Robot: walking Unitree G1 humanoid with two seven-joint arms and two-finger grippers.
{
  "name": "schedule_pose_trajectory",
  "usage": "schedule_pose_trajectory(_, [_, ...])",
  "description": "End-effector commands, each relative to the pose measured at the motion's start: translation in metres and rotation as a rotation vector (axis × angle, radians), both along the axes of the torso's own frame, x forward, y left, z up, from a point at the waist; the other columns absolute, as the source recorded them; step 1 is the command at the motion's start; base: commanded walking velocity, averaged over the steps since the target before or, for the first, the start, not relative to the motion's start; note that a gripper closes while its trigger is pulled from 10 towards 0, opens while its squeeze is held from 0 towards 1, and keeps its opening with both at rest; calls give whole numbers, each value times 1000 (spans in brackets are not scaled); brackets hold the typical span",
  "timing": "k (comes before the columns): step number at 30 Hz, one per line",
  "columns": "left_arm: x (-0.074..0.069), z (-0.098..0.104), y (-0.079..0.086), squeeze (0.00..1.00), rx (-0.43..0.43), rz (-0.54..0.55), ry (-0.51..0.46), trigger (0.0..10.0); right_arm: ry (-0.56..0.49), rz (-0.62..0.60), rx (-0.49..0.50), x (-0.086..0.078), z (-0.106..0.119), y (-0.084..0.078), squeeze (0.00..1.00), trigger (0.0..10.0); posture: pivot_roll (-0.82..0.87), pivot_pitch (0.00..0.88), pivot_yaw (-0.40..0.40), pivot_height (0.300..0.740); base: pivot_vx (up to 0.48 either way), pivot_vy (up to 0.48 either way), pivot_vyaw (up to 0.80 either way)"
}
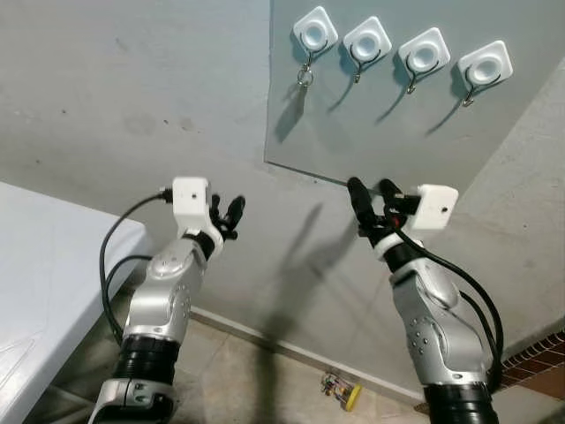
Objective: Hang keys on a hook
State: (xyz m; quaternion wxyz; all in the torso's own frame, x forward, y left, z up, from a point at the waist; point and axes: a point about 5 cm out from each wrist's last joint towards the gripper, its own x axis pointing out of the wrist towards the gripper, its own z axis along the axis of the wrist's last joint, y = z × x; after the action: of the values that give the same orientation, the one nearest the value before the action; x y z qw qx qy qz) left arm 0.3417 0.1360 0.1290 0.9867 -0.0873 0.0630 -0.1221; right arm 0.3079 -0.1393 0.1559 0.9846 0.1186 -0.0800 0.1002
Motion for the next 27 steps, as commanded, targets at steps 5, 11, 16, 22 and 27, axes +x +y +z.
schedule_pose_trajectory(5, [-2,-1,-8,0,54,-50,-19,10000,46,-56,-3,-1,-12,-7,1000,10000,-51,11,0,740,0,0,0])
schedule_pose_trajectory(11, [-1,3,-14,0,52,-47,-64,10000,62,-75,0,0,-15,-5,1000,10000,-62,18,0,740,0,0,0])
schedule_pose_trajectory(16, [1,3,-12,0,46,-17,-71,10000,56,-88,3,1,-13,-4,1000,10000,-69,22,2,740,0,0,0])
schedule_pose_trajectory(22, [3,8,-10,0,59,-18,-128,10000,83,-102,-41,1,-19,-9,761,10000,-70,20,-7,740,0,0,0])
schedule_pose_trajectory(27, [4,6,-6,0,65,-18,-142,10000,93,-124,-78,4,-22,-14,0,10000,-73,17,-11,740,0,0,0])
